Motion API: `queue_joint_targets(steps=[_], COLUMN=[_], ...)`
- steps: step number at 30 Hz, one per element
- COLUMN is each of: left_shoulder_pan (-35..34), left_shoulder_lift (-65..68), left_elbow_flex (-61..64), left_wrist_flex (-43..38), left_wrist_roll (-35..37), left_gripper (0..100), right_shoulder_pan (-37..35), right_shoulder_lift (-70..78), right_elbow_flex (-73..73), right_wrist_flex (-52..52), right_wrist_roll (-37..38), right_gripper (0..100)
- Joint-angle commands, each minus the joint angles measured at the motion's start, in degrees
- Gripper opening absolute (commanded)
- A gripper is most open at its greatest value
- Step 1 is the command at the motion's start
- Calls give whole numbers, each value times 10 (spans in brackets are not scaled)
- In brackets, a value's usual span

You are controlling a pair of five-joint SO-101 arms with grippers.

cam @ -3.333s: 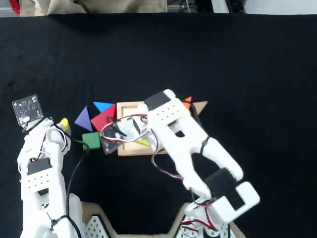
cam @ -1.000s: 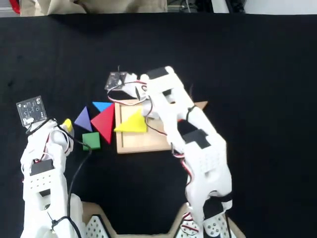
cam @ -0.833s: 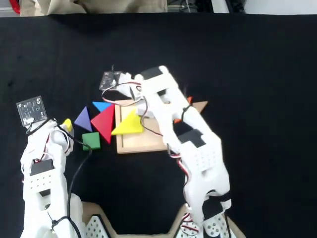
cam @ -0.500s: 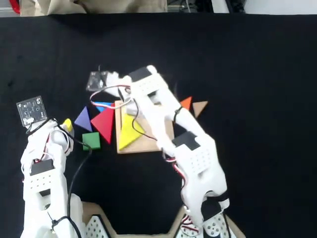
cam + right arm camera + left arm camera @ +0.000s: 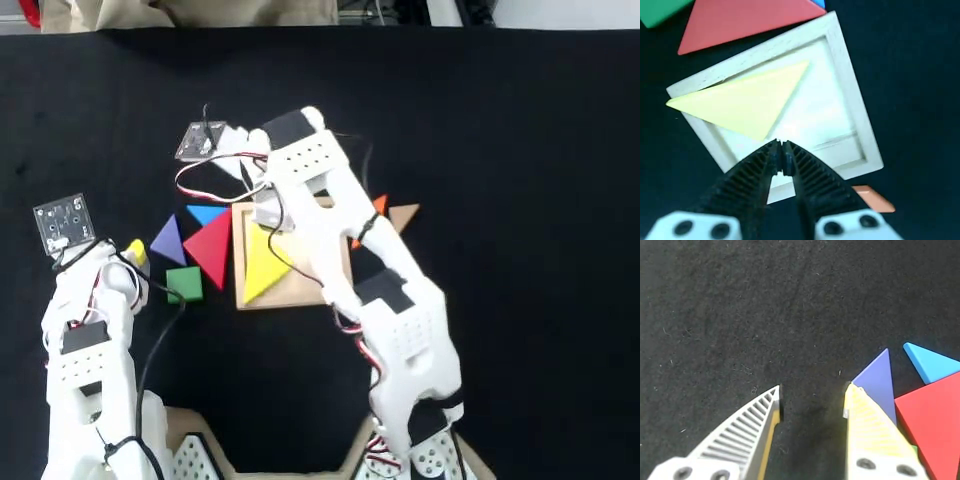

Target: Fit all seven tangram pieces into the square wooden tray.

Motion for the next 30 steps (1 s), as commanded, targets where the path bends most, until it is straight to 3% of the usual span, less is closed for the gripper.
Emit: queue_joint_targets(steps=[1, 5, 14, 22, 30], left_shoulder_pan=[6, 4, 4, 5, 6], left_shoulder_lift=[-4, -4, -4, -4, -4], left_elbow_flex=[-4, -3, -4, -4, -4], left_wrist_flex=[-11, -11, -11, -11, -11], left_wrist_roll=[4, 4, 4, 4, 4], left_gripper=[209, 209, 209, 209, 209], right_shoulder_pan=[-11, -21, -2, -22, -14], right_shoulder_lift=[-53, -93, -202, -167, -113], right_elbow_flex=[51, 154, 433, 436, 331], right_wrist_flex=[5, -42, -286, -295, -292], right_wrist_roll=[-11, -11, 29, 29, 17], right_gripper=[11, 11, 11, 11, 11])
